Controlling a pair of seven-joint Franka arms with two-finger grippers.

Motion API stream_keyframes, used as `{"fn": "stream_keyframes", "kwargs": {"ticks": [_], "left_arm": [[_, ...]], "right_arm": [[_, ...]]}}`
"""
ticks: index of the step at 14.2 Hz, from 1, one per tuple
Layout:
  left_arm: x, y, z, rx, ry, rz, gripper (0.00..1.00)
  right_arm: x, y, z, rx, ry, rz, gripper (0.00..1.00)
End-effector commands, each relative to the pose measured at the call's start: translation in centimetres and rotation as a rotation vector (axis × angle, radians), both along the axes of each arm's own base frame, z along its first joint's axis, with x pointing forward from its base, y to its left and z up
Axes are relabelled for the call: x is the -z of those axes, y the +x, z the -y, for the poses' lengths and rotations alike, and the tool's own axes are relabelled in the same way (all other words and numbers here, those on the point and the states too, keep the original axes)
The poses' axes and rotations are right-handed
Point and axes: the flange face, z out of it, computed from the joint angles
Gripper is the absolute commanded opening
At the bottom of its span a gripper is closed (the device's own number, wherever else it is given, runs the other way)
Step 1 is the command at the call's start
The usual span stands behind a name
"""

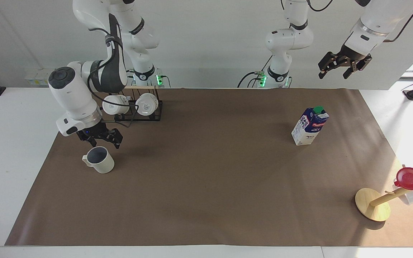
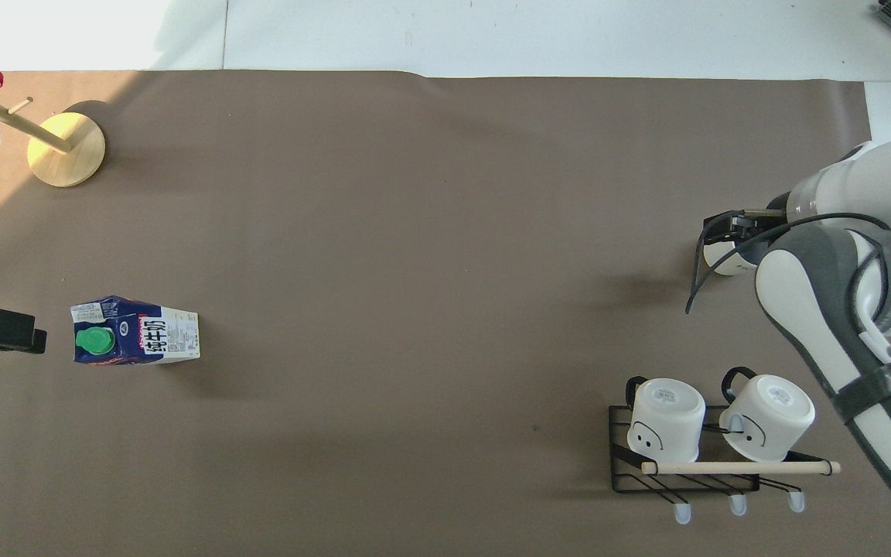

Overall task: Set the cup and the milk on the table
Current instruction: 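Reach the right gripper down and grasp the black mug, then lift the black mug and carry it toward the table center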

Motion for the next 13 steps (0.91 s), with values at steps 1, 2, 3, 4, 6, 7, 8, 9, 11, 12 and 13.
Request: {"fn": "stream_keyframes", "kwargs": {"ticks": [1,2,3,4,6,7,8,9,11,12,13], "left_arm": [[-0.4,0.3,-0.4,-0.010,0.014,0.015,1.00],[-0.4,0.3,-0.4,-0.010,0.014,0.015,1.00],[-0.4,0.3,-0.4,-0.010,0.014,0.015,1.00],[-0.4,0.3,-0.4,-0.008,0.014,0.015,1.00],[-0.4,0.3,-0.3,-0.005,0.014,0.015,1.00],[-0.4,0.3,-0.4,-0.005,0.014,0.015,1.00],[-0.4,0.3,-0.4,-0.005,0.014,0.015,1.00],[-0.4,0.3,-0.4,-0.004,0.013,0.015,1.00],[-0.4,0.3,-0.3,0.001,0.013,0.014,1.00],[-0.4,0.3,-0.4,-0.001,0.013,0.015,1.00],[-0.5,0.3,-0.4,-0.002,0.013,0.017,1.00]], "right_arm": [[2.6,-0.2,0.8,-0.038,-0.012,0.015,0.98],[3.0,0.0,0.8,-0.044,-0.015,0.021,0.97],[3.8,0.1,0.8,-0.045,-0.014,0.016,0.97],[4.9,0.4,0.9,-0.046,-0.011,0.012,0.95],[6.2,0.5,1.3,-0.058,-0.013,0.003,0.91],[6.3,0.5,1.4,-0.060,-0.015,0.001,0.89],[6.3,0.6,1.5,-0.067,-0.025,0.002,0.87],[6.3,0.6,1.6,-0.080,-0.045,0.001,0.81],[6.3,0.6,1.5,-0.092,-0.058,0.000,0.45],[6.2,0.6,1.6,-0.090,-0.059,0.000,0.21],[6.2,0.6,1.6,-0.092,-0.059,-0.002,0.00]]}}
